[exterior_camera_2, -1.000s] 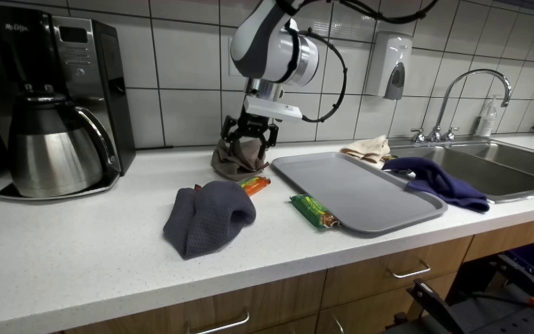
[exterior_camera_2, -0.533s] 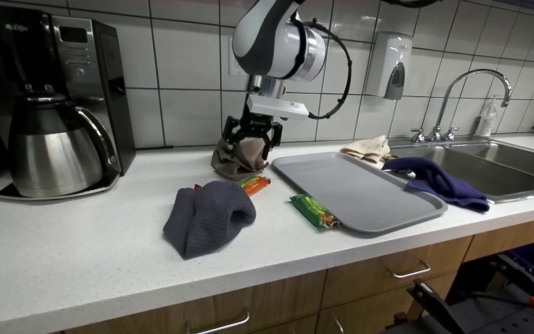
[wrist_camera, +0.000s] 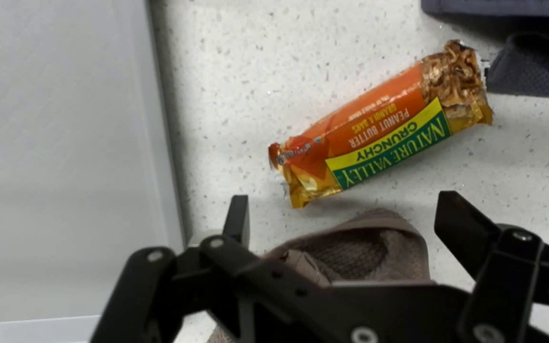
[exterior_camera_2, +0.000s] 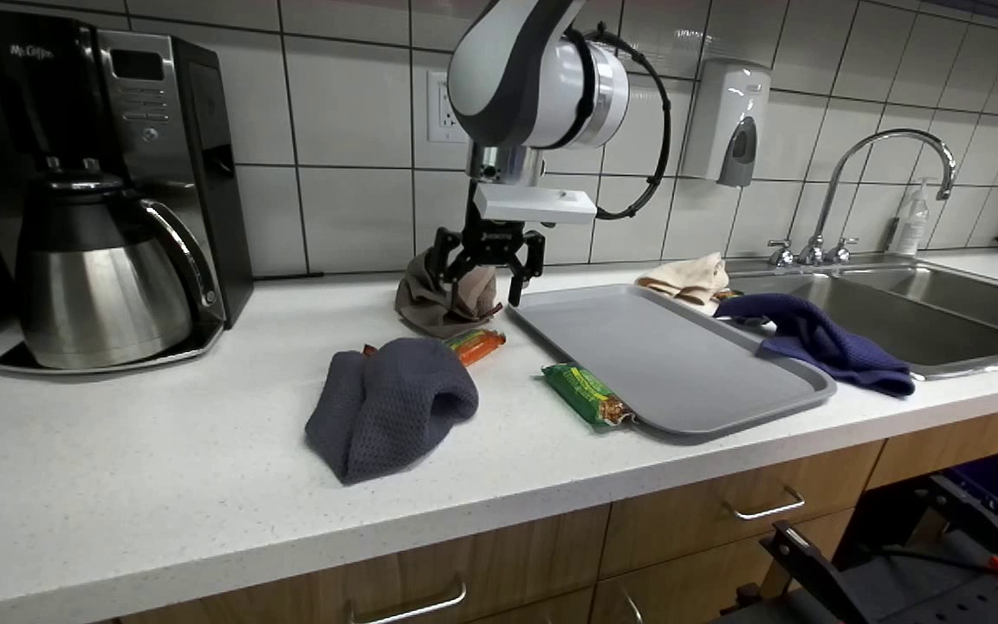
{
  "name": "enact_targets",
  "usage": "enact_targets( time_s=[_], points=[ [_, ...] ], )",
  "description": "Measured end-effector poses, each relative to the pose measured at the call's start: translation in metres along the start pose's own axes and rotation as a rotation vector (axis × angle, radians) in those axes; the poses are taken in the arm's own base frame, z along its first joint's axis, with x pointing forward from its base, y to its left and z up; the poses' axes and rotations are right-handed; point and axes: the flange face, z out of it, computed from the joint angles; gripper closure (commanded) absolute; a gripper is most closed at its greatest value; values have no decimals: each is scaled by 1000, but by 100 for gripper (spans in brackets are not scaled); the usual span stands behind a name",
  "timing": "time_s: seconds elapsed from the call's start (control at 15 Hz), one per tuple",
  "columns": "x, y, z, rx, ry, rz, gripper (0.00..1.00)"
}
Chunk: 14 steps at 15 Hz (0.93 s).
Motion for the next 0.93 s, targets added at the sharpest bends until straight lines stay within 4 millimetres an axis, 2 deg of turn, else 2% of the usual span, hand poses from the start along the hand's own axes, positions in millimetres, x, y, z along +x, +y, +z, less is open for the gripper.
enact_targets(
  time_s=[0.4,0.93],
  points=[
    [-27,-8,-4,-53,-16,12,0],
    [-68,-21,-27,-84,-17,67,0]
  ],
)
